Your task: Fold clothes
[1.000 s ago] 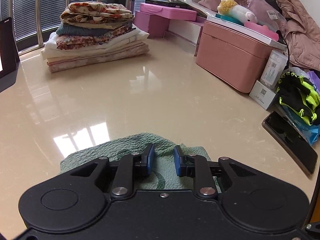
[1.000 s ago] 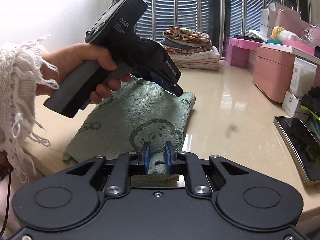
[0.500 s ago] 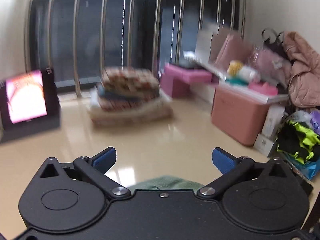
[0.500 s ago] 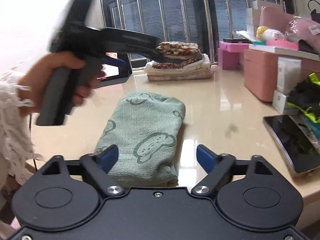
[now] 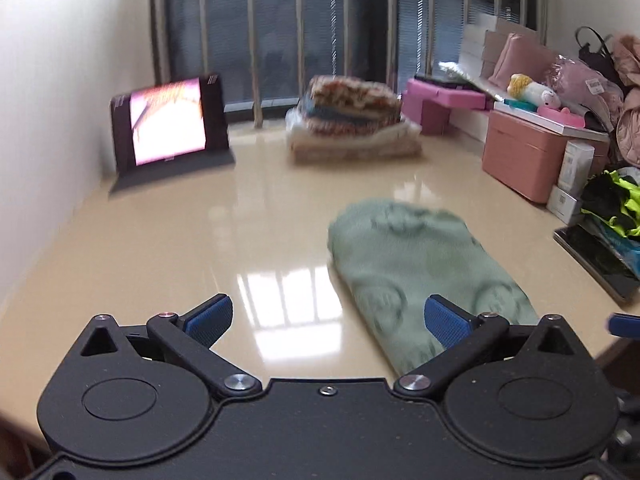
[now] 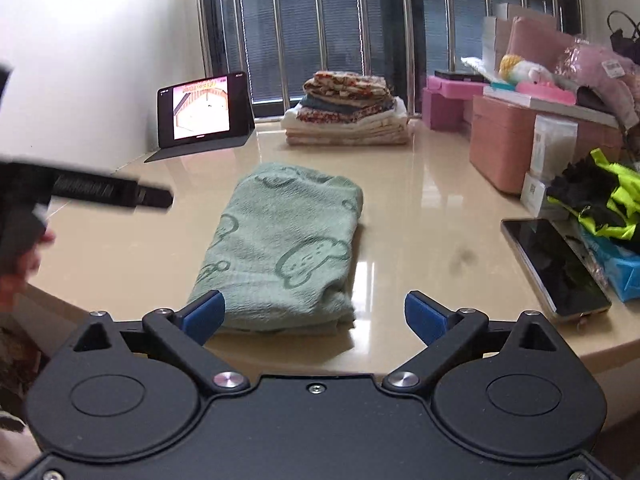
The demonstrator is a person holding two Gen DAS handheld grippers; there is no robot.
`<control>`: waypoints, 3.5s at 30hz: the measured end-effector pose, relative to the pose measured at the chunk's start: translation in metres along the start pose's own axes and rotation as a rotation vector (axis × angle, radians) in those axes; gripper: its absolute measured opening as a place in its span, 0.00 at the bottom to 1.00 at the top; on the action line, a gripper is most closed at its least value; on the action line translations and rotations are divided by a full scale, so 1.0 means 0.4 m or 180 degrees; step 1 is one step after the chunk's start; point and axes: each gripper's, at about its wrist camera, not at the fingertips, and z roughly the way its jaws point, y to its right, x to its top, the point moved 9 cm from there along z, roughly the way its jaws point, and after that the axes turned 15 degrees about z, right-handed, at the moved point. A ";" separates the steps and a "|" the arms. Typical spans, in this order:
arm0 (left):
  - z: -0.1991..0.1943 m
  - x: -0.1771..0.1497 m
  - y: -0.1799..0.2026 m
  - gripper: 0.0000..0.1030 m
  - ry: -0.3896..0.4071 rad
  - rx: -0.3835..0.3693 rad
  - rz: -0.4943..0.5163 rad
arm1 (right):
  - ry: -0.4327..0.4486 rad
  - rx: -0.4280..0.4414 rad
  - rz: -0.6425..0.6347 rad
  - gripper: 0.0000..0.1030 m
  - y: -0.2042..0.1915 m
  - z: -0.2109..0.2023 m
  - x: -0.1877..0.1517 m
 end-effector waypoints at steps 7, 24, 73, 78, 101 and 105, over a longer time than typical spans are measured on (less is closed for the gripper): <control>-0.039 -0.072 0.005 1.00 -0.0166 -0.0063 -0.0199 | -0.0059 0.0008 -0.0011 0.95 -0.021 -0.021 -0.014; -0.042 -0.078 0.005 1.00 -0.0248 -0.0099 -0.0266 | -0.0092 -0.0035 -0.0036 0.95 -0.017 -0.023 0.003; 0.357 0.043 0.001 1.00 -0.0450 -0.0501 -0.0736 | -0.0672 0.0323 0.0107 0.95 0.040 0.383 0.110; 0.365 0.045 0.009 1.00 -0.0413 -0.0544 -0.0715 | -0.0639 0.0399 0.0088 0.96 0.037 0.387 0.108; 0.349 0.078 0.044 0.18 -0.0198 -0.1073 -0.1079 | -0.0752 0.0691 0.0698 0.10 0.028 0.375 0.110; 0.337 0.098 0.029 0.14 -0.0107 -0.1117 -0.1139 | -0.0684 0.0745 0.0732 0.08 0.013 0.369 0.125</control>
